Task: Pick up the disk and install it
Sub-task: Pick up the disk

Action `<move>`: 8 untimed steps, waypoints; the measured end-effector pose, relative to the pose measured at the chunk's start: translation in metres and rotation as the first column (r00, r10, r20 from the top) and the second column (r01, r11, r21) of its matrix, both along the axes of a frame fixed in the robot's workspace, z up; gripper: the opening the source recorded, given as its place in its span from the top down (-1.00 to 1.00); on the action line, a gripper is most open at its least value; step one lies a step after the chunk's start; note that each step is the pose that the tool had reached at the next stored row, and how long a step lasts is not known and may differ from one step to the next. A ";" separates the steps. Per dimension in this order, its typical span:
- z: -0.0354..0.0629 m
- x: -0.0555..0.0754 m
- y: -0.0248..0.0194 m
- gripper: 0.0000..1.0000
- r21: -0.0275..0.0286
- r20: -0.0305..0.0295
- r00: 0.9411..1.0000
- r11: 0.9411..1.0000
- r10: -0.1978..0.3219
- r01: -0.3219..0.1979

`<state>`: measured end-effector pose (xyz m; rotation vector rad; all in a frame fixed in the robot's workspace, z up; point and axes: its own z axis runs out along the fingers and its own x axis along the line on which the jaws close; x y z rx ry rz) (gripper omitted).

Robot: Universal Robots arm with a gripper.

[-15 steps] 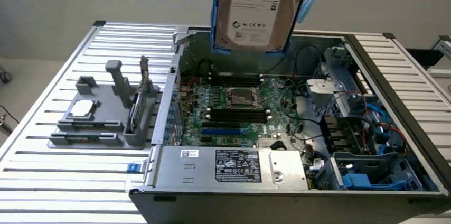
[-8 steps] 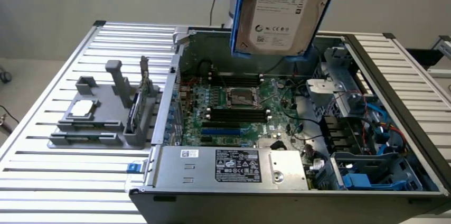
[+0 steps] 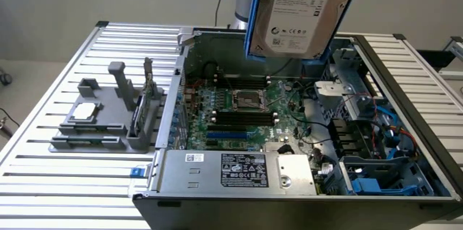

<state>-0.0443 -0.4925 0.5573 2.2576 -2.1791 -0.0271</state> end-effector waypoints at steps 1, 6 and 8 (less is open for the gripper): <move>0.0001 0.000 0.0000 0.34 0.001 0.000 1.000 1.000 0.000 0.000; 0.0000 0.000 -0.0002 0.34 0.008 0.000 1.000 1.000 0.000 0.000; 0.0000 0.000 -0.0002 0.34 0.011 0.000 1.000 1.000 0.000 0.000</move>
